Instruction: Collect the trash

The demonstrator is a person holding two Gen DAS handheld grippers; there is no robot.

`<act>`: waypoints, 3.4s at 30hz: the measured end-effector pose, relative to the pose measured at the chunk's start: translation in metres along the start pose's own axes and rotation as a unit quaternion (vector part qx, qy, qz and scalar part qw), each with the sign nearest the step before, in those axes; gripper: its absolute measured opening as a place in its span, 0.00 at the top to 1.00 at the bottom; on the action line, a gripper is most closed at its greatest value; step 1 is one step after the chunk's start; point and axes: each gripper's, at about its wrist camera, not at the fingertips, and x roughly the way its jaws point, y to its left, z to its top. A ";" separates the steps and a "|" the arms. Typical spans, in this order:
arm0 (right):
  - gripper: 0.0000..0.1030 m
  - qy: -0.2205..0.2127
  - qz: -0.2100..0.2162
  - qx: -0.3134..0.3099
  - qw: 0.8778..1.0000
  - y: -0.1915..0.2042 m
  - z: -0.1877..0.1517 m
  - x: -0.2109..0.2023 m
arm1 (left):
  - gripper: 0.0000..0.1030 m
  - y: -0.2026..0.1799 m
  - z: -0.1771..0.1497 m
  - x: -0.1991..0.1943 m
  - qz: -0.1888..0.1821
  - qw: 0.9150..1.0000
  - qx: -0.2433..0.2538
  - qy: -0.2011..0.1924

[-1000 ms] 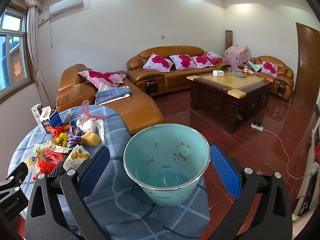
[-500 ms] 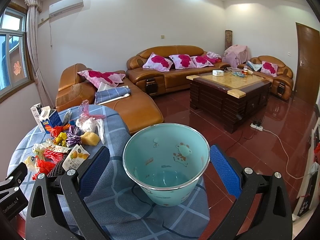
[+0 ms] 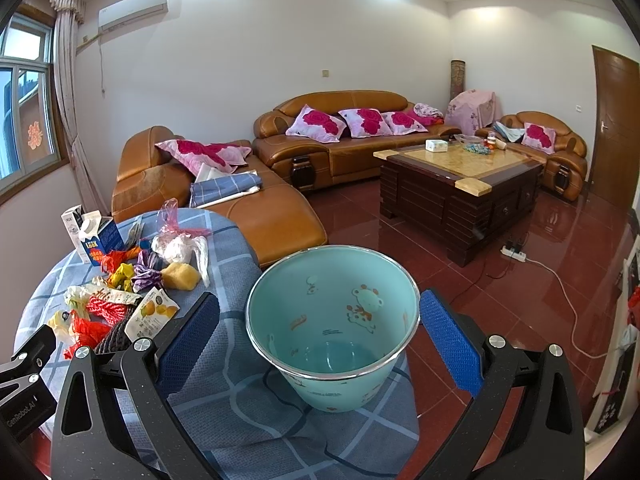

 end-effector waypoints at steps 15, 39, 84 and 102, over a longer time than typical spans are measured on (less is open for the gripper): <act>0.05 -0.001 0.000 0.000 1.000 0.000 0.000 0.000 | 0.06 0.000 0.000 0.000 -0.001 1.000 0.000 -0.001; 0.05 -0.001 0.001 0.000 1.000 0.000 -0.001 0.001 | 0.06 0.001 0.000 0.000 -0.001 1.000 0.000 0.000; 0.15 0.036 0.090 -0.063 0.993 0.073 -0.001 0.046 | 0.06 0.108 -0.011 0.069 0.047 0.995 -0.068 0.050; 0.30 0.128 0.150 -0.077 0.977 0.146 -0.010 0.111 | 0.07 0.130 0.003 0.143 0.031 0.992 -0.088 0.086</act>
